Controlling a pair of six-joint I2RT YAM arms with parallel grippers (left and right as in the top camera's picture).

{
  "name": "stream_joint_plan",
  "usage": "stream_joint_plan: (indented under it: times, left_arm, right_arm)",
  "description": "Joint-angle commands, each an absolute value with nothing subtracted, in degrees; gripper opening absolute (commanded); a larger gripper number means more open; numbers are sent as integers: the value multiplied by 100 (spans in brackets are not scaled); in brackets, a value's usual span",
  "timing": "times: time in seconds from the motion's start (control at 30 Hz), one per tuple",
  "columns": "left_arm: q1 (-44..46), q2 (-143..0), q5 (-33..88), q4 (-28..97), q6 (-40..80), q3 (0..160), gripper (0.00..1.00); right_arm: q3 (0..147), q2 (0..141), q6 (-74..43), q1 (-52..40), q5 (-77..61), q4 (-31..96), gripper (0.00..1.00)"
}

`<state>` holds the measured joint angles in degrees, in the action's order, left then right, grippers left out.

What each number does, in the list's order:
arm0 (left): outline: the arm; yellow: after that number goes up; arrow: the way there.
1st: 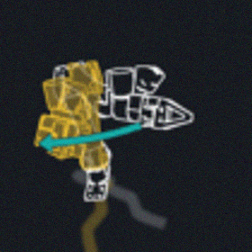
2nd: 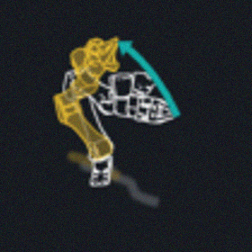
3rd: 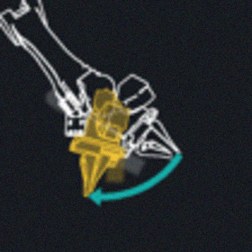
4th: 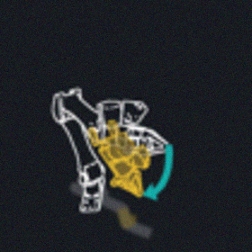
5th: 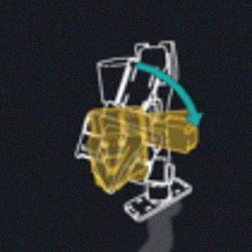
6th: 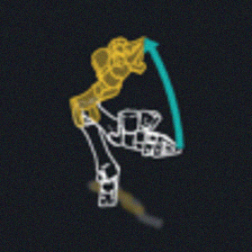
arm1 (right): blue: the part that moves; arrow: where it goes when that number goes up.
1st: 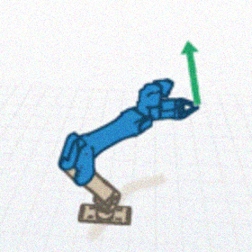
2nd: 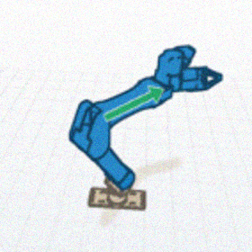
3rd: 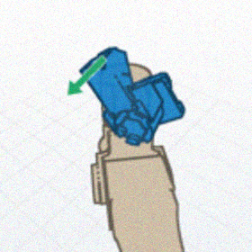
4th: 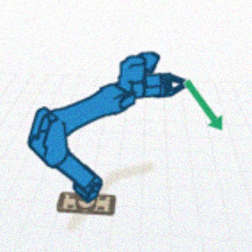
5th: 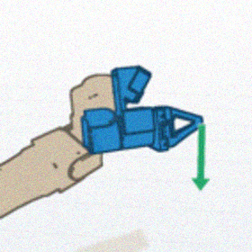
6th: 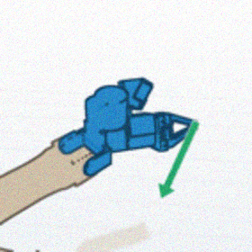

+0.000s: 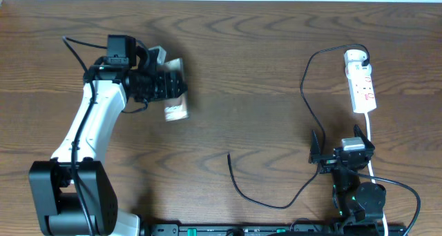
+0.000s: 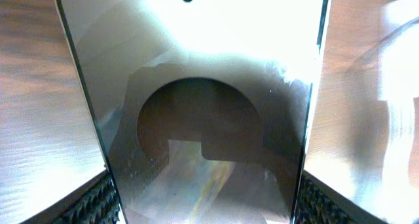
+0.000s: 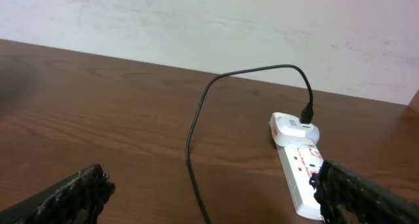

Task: Plug charger to phone and switch on socket
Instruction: 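Lift the phone with the left gripper and tilt it upright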

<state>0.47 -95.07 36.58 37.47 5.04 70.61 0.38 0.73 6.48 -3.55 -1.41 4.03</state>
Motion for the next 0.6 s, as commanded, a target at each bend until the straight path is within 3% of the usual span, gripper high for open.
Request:
stream_joint_plan:
  times: [0.0,0.57]
  left_arm:
    - [-123,-9386,5666,3347,1990,7231,7]
    - [-552,-9386,7894,2943,6173,7231,7]
  right_arm:
    - [32,54,587,-331,-99,429,99]
    - [32,54,587,-331,-99,429,99]
